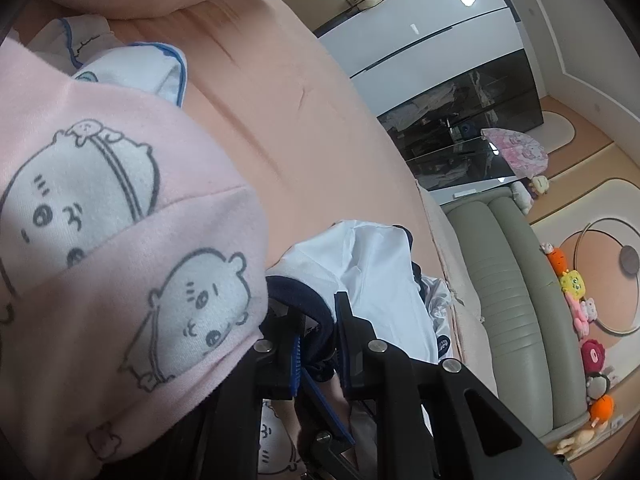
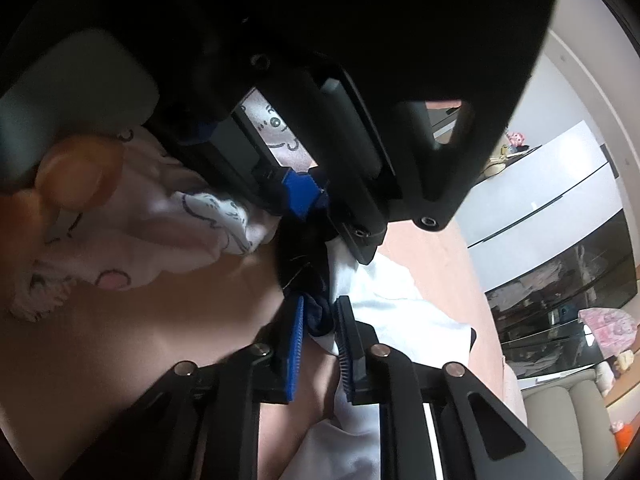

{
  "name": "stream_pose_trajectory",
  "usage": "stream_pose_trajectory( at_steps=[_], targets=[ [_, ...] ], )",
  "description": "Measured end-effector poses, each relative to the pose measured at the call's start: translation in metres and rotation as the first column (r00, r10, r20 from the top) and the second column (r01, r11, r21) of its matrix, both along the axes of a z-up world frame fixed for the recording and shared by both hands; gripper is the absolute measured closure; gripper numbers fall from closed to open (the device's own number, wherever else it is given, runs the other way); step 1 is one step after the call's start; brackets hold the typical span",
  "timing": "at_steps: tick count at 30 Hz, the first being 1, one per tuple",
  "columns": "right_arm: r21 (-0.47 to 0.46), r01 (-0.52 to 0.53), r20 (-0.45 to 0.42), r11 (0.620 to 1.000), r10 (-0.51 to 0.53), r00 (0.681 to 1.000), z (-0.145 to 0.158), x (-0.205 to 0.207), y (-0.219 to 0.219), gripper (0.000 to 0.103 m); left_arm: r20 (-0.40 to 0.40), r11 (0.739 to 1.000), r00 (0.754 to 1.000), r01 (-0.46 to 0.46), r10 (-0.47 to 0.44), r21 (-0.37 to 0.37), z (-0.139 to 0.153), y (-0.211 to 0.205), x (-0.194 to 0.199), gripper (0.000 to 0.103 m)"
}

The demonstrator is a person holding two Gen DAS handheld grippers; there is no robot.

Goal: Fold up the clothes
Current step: 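Bring the right gripper to the left gripper and grasp the sleeve edge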

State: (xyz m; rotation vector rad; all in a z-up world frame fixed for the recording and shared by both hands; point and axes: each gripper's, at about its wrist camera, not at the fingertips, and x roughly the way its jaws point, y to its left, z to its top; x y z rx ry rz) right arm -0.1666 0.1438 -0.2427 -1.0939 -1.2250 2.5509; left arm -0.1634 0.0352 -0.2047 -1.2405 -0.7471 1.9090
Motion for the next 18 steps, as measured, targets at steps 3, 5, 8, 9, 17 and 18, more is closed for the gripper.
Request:
stream_pose_trajectory(
  at_steps=[3, 5, 8, 9, 17, 18],
  targets=[
    [-0.025, 0.0, -0.004, 1.0, 0.0, 1.0, 0.006, -0.003, 0.003, 0.093, 0.011, 1.0, 1.0, -0.01, 0.01, -0.017, 0.004, -0.001, -0.001, 0.093],
    [-0.034, 0.004, -0.017, 0.999, -0.004, 1.0, 0.011, -0.004, 0.005, 0.094, 0.034, 1.0, 0.999, -0.01, 0.011, -0.025, 0.006, 0.002, -0.003, 0.094],
    [-0.063, 0.006, -0.055, 0.998, -0.009, 0.998, 0.02, 0.001, 0.011, 0.096, 0.062, 1.0, 0.998, -0.018, 0.017, 0.007, 0.012, 0.001, -0.005, 0.094],
    [-0.066, 0.002, -0.069, 0.998, -0.007, 0.998, 0.022, 0.004, 0.012, 0.096, 0.063, 1.0, 0.998, -0.015, 0.014, 0.015, 0.015, 0.002, -0.005, 0.094],
    [-0.159, 0.015, -0.158, 0.987, -0.041, 0.987, 0.054, 0.01, 0.018, 0.097, 0.001, 0.995, 0.997, 0.077, -0.077, -0.064, 0.055, 0.026, -0.001, 0.095],
    [-0.175, 0.02, -0.163, 0.984, -0.049, 0.985, 0.058, 0.009, 0.021, 0.097, -0.007, 0.994, 0.996, 0.088, -0.088, -0.072, 0.059, 0.029, -0.001, 0.095]
  ],
)
